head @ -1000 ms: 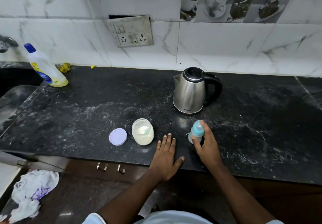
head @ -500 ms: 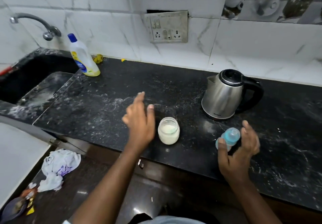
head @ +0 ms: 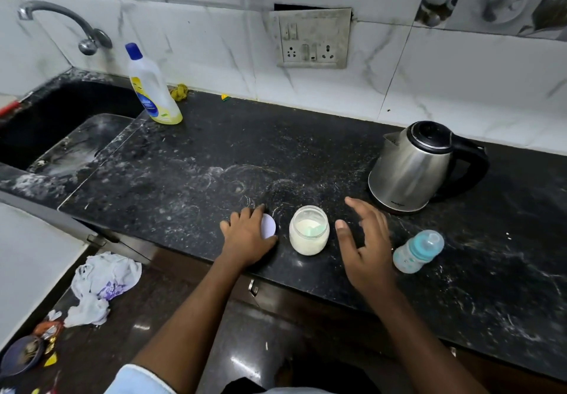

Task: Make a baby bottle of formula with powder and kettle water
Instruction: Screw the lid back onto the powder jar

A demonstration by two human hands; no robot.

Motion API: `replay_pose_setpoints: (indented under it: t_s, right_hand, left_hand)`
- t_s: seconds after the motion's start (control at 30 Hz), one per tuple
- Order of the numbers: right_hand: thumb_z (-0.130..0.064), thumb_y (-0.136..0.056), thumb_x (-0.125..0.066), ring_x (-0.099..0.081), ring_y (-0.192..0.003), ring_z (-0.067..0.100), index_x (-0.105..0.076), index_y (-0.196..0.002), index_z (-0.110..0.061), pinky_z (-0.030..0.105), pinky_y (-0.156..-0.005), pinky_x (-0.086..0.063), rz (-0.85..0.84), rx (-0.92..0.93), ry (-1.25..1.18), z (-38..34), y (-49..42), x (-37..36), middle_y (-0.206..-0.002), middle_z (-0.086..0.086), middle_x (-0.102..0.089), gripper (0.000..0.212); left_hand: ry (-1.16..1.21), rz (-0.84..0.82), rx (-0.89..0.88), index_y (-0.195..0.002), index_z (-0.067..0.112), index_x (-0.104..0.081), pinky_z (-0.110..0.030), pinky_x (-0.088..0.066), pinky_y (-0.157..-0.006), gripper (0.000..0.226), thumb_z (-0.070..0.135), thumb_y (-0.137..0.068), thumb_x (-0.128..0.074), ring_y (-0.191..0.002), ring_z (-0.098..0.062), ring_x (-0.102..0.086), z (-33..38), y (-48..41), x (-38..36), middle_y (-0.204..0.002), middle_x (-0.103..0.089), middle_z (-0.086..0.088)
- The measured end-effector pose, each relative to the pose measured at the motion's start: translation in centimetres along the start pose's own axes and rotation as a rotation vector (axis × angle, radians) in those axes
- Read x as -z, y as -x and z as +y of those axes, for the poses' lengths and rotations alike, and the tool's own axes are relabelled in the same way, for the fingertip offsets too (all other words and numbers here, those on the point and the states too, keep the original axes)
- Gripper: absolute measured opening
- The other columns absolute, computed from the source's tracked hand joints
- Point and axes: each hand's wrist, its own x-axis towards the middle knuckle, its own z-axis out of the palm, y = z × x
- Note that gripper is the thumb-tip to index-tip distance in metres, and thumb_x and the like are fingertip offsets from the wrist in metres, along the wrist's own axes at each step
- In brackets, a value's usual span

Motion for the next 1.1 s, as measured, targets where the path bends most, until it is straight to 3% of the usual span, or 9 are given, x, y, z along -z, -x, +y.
replay_pose_setpoints:
  t_s: [0.13,0.23,0.33,0.47,0.53,0.63,0.8,0.97,1.1]
  right_hand:
    - [-0.04,-0.098,-0.06,-0.066,-0.116,0.015,-0.06,-0.132,-0.04,0.039,-0.095,-0.057,-0.151,-0.209,-0.294,-2.4,-3.2,0.2,-0.131,-0.007,-0.066,0.034]
    - [-0.041,-0.1,-0.06,-0.069,-0.118,0.021,-0.054,-0.143,-0.042,0.037,-0.09,-0.06,-0.416,-0.416,-0.52,-4.1,-6.0,0.6,-0.14,-0.003,-0.063,0.044]
    - [-0.02,-0.105,-0.058,-0.069,-0.101,0.014,-0.048,-0.152,-0.024,0.035,-0.09,-0.058,-0.541,-0.436,-0.615,-5.1,-7.0,1.1,-0.122,-0.003,-0.074,0.048]
    - [-0.005,-0.099,-0.065,-0.068,-0.099,0.018,-0.055,-0.145,-0.02,0.027,-0.088,-0.057,-0.486,-0.452,-0.636,-5.0,-6.7,2.2,-0.111,0.005,-0.075,0.049]
    - [-0.012,-0.095,-0.073,-0.068,-0.104,0.01,-0.05,-0.151,-0.027,0.028,-0.093,-0.054,-0.486,-0.399,-0.448,-4.2,-6.6,2.8,-0.116,-0.003,-0.07,0.062]
    - [-0.031,-0.087,-0.076,-0.047,-0.128,0.016,-0.033,-0.159,-0.043,0.037,-0.108,-0.043,-0.604,-0.171,0.225,-2.8,-7.0,3.0,-0.138,-0.006,-0.046,0.084]
    - [-0.019,-0.083,-0.072,-0.035,-0.13,0.022,-0.034,-0.159,-0.037,0.035,-0.105,-0.041,-0.864,-0.076,0.419,-2.1,-7.3,0.4,-0.144,-0.003,-0.037,0.087]
    - [-0.012,-0.084,-0.071,-0.036,-0.13,0.023,-0.036,-0.16,-0.037,0.027,-0.101,-0.037,-1.044,-0.026,0.498,-2.2,-8.6,-1.3,-0.147,-0.001,-0.039,0.087]
    - [-0.013,-0.082,-0.074,-0.039,-0.123,0.023,-0.045,-0.154,-0.036,0.034,-0.101,-0.042,-1.12,0.064,0.57,-2.4,-9.0,-2.4,-0.143,0.001,-0.044,0.08]
  left_hand:
    - [0.499,0.224,-0.113,-0.162,0.033,-0.031,-0.048,-0.033,-0.114,0.096,0.049,-0.084,-0.084,-0.139,-0.023,-0.044,2.4,0.8,5.1,-0.152,-0.049,0.002]
    - [0.999,0.145,-0.34,-0.161,0.03,-0.033,-0.022,-0.048,-0.103,0.099,0.016,-0.083,-0.091,-0.124,-0.002,-0.059,5.6,2.9,8.7,-0.14,-0.059,0.006]
    - [1.096,0.062,-0.453,-0.158,0.034,-0.034,-0.022,-0.05,-0.104,0.101,0.002,-0.081,-0.09,-0.128,-0.014,-0.063,7.6,3.9,9.4,-0.141,-0.063,0.002]
    - [1.087,0.014,-0.508,-0.163,0.027,-0.03,-0.034,-0.048,-0.114,0.105,0.003,-0.081,-0.09,-0.139,-0.021,-0.057,8.3,3.8,8.0,-0.151,-0.058,0.0]
    - [0.976,-0.053,-0.532,-0.166,0.035,-0.022,-0.035,-0.039,-0.122,0.114,0.014,-0.079,-0.094,-0.152,-0.013,-0.041,7.9,3.4,7.2,-0.165,-0.042,0.007]
    - [0.67,-0.091,-0.437,-0.162,0.052,-0.015,-0.04,-0.026,-0.124,0.127,0.047,-0.068,-0.099,-0.155,-0.006,-0.018,5.6,2.3,5.6,-0.169,-0.024,0.016]
    - [0.673,-0.203,-0.275,-0.151,0.045,-0.041,-0.046,-0.039,-0.122,0.122,0.073,-0.047,-0.097,-0.146,-0.015,-0.04,3.1,0.6,0.7,-0.15,-0.052,0.008]
    - [0.812,-0.17,-0.253,-0.134,0.046,-0.059,-0.054,-0.052,-0.11,0.097,0.06,-0.05,-0.104,-0.131,-0.024,-0.06,3.1,-0.4,-2.6,-0.134,-0.068,0.005]
    - [0.893,-0.115,-0.243,-0.123,0.042,-0.065,-0.054,-0.055,-0.105,0.079,0.043,-0.055,-0.105,-0.12,-0.025,-0.068,3.5,-0.2,-2.7,-0.124,-0.074,0.0]
